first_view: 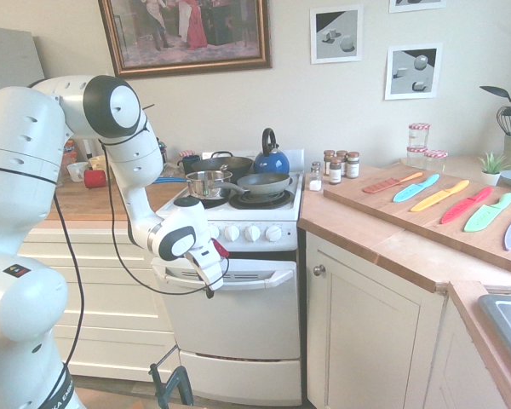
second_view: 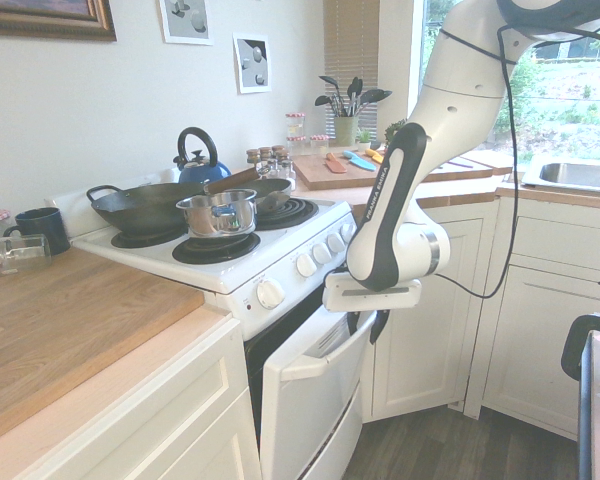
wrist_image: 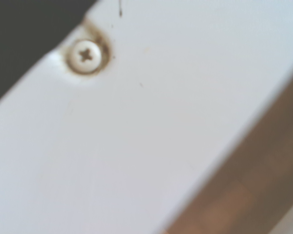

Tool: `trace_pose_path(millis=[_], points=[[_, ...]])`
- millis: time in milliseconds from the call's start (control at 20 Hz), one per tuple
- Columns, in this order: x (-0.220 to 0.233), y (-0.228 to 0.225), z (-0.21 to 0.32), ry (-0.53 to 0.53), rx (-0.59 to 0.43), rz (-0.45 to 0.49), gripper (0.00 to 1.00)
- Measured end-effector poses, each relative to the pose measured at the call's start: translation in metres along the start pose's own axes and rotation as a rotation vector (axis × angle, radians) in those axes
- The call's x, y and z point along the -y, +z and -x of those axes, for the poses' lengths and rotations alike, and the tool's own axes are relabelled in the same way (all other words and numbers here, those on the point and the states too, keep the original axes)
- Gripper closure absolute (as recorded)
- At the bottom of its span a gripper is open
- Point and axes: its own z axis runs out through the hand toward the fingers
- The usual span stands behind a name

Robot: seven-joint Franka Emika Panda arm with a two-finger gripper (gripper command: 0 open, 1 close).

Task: Open the oven

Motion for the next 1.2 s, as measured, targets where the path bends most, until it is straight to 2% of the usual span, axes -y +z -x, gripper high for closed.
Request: trace_pose_path(millis=[400, 700, 950, 1200], points=[[-0.026, 0.013, 0.006, 0.002, 0.019, 0.033, 1.00], [-0.051, 0.008, 0.018, 0.012, 0.018, -0.016, 1.00], [-0.081, 0.009, 0.023, 0.022, 0.026, -0.019, 1.00], [-0.087, 0.004, 0.025, -0.002, 0.025, -0.034, 1.00]])
